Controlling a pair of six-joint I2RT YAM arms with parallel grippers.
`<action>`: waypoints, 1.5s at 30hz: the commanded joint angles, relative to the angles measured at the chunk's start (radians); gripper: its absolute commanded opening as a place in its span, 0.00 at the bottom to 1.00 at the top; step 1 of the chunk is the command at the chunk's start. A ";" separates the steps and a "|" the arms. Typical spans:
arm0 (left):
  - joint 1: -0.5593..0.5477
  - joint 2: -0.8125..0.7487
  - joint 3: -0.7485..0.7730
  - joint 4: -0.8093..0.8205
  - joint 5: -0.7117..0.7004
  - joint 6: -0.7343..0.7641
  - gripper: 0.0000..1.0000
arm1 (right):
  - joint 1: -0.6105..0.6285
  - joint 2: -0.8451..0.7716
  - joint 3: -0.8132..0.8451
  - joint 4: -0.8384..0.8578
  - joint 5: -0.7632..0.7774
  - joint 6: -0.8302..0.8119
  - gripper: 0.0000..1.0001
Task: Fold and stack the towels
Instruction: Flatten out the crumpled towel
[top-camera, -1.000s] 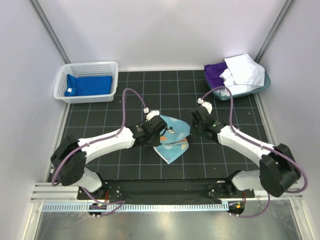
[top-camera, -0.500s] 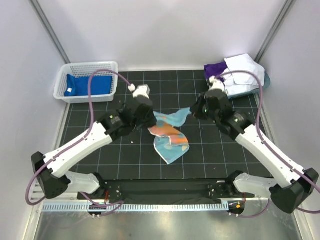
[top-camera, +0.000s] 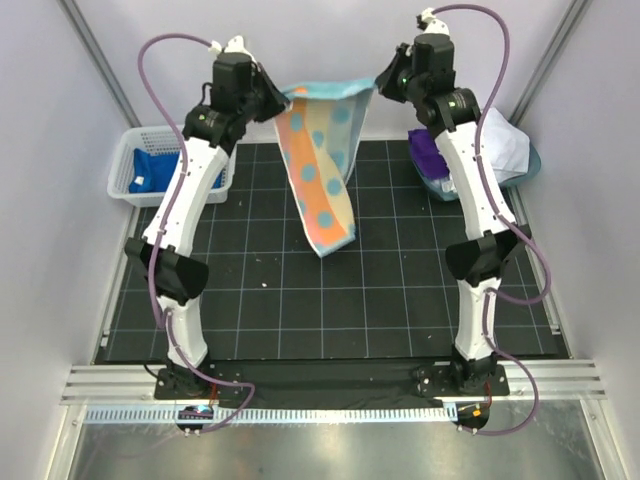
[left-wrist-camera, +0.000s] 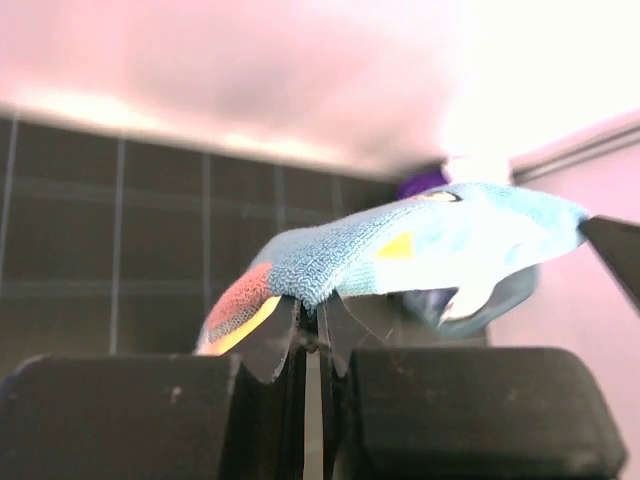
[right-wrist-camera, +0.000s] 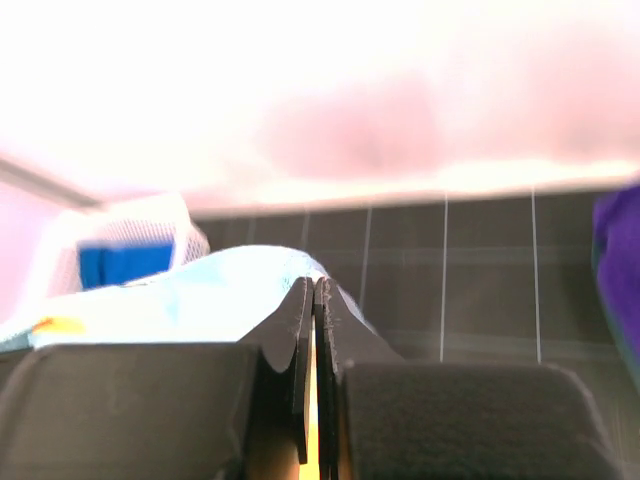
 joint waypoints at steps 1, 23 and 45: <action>0.025 0.053 0.258 0.006 0.167 0.055 0.00 | -0.014 0.001 0.239 -0.035 -0.042 -0.042 0.01; -0.087 -0.592 -1.370 0.369 0.188 -0.259 0.00 | 0.220 -0.785 -1.807 0.481 -0.031 0.276 0.01; -0.234 -0.904 -1.684 0.083 0.247 -0.342 0.42 | 0.610 -1.034 -1.986 0.245 0.150 0.499 0.09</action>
